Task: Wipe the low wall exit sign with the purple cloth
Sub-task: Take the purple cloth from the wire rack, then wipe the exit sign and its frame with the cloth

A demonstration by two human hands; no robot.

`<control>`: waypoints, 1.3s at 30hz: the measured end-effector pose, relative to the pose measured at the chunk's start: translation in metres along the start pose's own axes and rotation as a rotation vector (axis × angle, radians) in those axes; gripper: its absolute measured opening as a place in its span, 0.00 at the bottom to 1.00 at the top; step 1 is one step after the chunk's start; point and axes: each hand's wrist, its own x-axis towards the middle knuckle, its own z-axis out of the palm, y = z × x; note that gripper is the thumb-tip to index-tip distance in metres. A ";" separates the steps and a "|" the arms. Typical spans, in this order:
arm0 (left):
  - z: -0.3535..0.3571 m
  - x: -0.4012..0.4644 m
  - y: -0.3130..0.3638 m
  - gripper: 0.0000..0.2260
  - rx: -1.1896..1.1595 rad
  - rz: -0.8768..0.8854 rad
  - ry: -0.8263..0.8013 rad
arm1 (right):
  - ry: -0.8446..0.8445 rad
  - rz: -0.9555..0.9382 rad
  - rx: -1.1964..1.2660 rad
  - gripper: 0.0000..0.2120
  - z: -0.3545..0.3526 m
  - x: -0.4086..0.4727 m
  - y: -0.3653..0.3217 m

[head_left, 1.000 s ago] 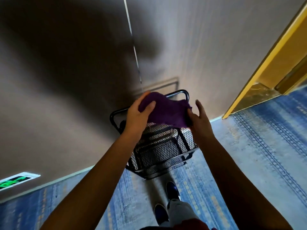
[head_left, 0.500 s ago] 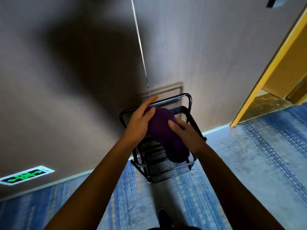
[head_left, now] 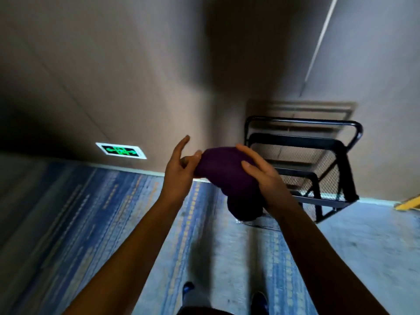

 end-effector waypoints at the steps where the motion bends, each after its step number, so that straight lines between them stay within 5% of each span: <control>1: -0.019 0.001 -0.003 0.24 -0.022 -0.024 0.051 | 0.017 -0.013 0.025 0.19 0.016 0.004 0.004; 6: -0.105 0.003 -0.018 0.31 -0.034 -0.091 -0.070 | -0.024 -0.013 0.026 0.26 0.112 0.032 0.033; 12: -0.247 0.024 -0.028 0.29 -0.058 0.049 -0.074 | -0.094 0.018 0.006 0.29 0.263 0.066 0.065; 18: -0.367 0.066 -0.025 0.30 -0.008 0.066 -0.070 | 0.039 -0.130 -0.366 0.33 0.360 0.112 0.082; 24: -0.422 0.132 -0.038 0.31 0.075 0.054 -0.205 | 0.041 -0.233 -0.500 0.26 0.424 0.177 0.095; 30: -0.472 0.223 -0.041 0.34 0.129 0.012 -0.314 | 0.038 -0.115 -0.379 0.26 0.478 0.275 0.131; 39: -0.527 0.387 -0.042 0.40 0.189 -0.007 -0.437 | 0.336 -0.080 -0.275 0.18 0.524 0.388 0.130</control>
